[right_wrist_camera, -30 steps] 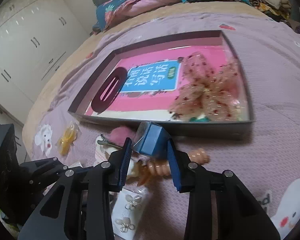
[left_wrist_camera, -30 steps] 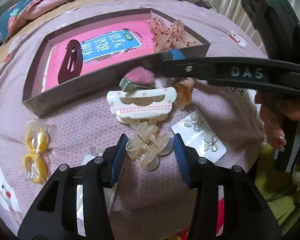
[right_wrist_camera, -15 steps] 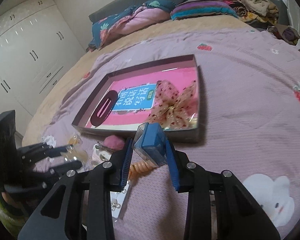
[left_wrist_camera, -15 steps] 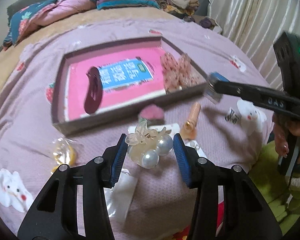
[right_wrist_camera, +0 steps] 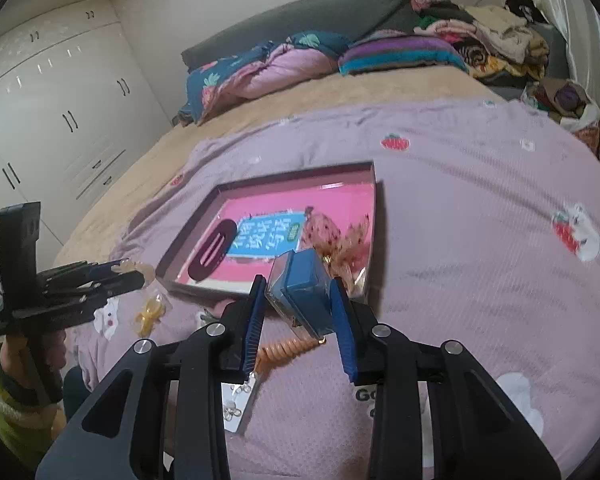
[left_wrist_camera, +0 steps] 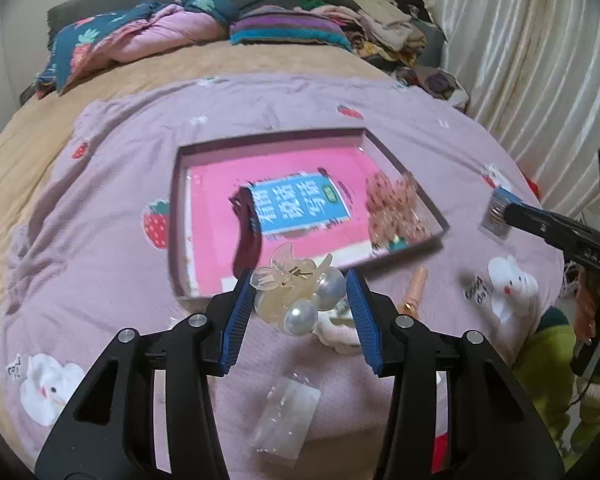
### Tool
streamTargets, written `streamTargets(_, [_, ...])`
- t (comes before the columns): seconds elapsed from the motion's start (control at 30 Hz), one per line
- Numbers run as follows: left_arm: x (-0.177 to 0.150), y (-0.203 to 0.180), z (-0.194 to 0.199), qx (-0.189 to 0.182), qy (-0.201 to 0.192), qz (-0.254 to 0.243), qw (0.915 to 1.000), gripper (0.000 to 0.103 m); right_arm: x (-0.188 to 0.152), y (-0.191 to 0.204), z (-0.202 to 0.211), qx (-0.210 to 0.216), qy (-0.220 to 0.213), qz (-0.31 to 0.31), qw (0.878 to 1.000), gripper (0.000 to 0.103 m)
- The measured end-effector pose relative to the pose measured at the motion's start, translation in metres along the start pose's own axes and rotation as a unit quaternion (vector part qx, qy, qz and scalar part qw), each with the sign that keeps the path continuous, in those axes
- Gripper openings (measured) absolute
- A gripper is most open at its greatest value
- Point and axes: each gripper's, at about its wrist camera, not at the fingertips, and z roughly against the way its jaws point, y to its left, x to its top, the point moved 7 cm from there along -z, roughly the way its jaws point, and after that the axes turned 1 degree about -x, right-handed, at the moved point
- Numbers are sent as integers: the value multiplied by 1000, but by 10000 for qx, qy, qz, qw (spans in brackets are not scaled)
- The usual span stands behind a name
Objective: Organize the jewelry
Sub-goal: 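Place the blue comb in the box with the right tool while the left tool drops the pearl clip there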
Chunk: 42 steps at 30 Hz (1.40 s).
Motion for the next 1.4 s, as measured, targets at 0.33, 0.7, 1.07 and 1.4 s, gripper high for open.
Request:
streamTargets(0.33, [37,33,16,253,-355,390,9983,39,27,15,10,27,-262,193,9995,31])
streamTargets(0.7, [67,56,13,460,-491,558,9962,39,59,40,1,83,-417,498,9979,31])
streamTargets(1.07, [81,67,-14,643,-428,686,9947,39,87,47,-25,36,-483,601,9970,30])
streamTargets(1.4, [67,78,-53,639,-140,752,9950,39,71,36,-74,2,-52,424,9991,30])
